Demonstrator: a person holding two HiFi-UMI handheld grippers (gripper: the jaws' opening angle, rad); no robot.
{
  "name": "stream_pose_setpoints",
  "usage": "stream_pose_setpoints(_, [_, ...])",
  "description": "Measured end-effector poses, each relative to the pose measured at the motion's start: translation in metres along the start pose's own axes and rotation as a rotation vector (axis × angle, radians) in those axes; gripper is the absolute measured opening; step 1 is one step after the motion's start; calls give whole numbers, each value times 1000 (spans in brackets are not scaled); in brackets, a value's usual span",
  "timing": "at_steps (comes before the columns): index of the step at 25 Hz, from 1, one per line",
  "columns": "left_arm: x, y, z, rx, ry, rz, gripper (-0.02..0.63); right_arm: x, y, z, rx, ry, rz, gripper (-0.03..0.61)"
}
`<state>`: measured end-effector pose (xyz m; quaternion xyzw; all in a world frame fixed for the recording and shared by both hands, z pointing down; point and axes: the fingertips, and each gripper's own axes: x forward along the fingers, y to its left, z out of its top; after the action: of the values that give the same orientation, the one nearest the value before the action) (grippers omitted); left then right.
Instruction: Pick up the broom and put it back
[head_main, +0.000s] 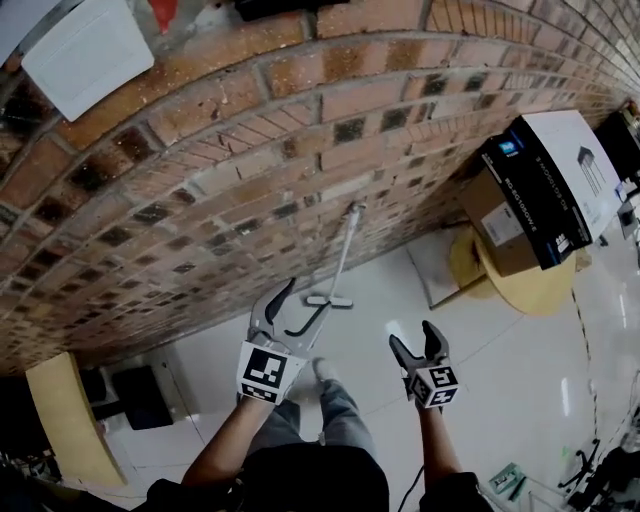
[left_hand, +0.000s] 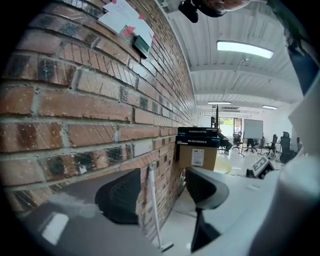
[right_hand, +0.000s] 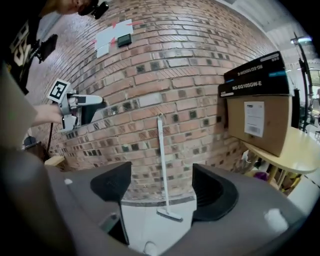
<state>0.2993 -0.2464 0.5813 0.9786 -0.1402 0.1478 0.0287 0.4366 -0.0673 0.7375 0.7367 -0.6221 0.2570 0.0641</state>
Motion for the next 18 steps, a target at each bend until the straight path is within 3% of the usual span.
stream_pose_setpoints(9, [-29,54,3,-57,-24,164,268,127,11,52,14,-2,169,385])
stream_pose_setpoints(18, [-45,72,6,-90,-27,231,268,228,19,87,-45,17,198,375])
